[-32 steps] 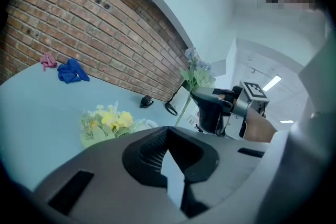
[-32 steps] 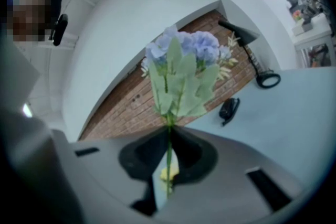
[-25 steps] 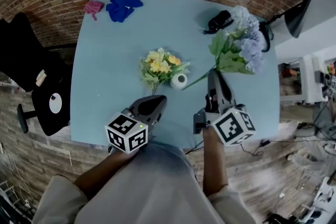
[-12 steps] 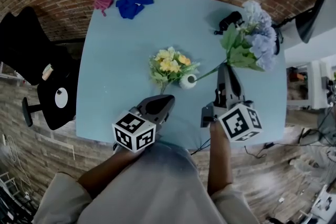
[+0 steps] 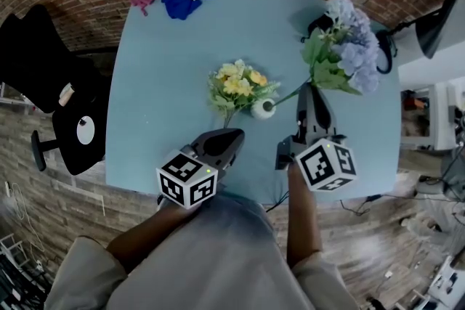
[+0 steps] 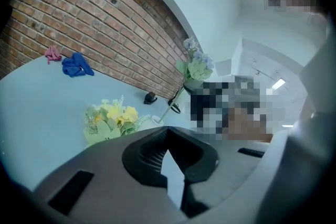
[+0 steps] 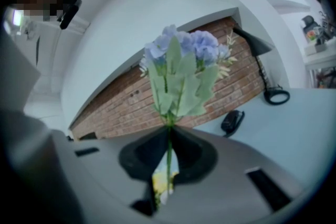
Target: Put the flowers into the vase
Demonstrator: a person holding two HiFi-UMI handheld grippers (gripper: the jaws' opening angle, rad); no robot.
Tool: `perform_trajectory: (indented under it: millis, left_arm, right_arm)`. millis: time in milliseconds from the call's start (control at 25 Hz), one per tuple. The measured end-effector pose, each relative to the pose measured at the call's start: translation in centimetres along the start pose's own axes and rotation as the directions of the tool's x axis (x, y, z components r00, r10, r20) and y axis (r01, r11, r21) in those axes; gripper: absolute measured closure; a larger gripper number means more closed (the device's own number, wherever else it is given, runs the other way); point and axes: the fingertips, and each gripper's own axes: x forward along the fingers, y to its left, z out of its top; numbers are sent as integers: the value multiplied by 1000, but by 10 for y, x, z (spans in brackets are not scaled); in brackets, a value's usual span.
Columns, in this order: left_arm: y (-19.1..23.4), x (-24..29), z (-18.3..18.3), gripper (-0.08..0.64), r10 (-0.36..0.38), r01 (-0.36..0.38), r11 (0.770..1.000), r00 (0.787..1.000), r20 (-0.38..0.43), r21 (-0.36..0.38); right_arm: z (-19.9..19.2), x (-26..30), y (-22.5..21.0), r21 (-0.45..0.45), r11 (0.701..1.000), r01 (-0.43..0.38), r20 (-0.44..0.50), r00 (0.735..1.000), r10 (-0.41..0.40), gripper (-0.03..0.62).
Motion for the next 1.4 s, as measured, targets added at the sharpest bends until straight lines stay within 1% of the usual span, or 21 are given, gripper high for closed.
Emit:
perform_trajectory:
  millis: [280,600,760,1080,1400]
  left_arm:
    - [4,1,-1,540,8,-8,1000,1000,0,-14]
    - [0,3,1,540,9,-9,1000,1000,-7,-21]
    - [3,3,0,540,11,-11,1000,1000,-8,-24]
    - [6,2,-1,540,10,-10,1000,1000,-7,-28]
    - [7,1,-1,540,9,-10,999,1000,-4,-34]
  right_arm:
    - [-14,5,-5,-6,1000,11,-21,1000,-11,552]
    - [-18,6,-9,-24,999,22,-36,999,-23,552]
    - [-29,7,-9,-26,999,27,-54,998,-28,552]
    - [-47,9,-9,-63,997,38,-87,995,-43,552]
    - [-59,7,-9,-76,996,45,-93,994,-52,552]
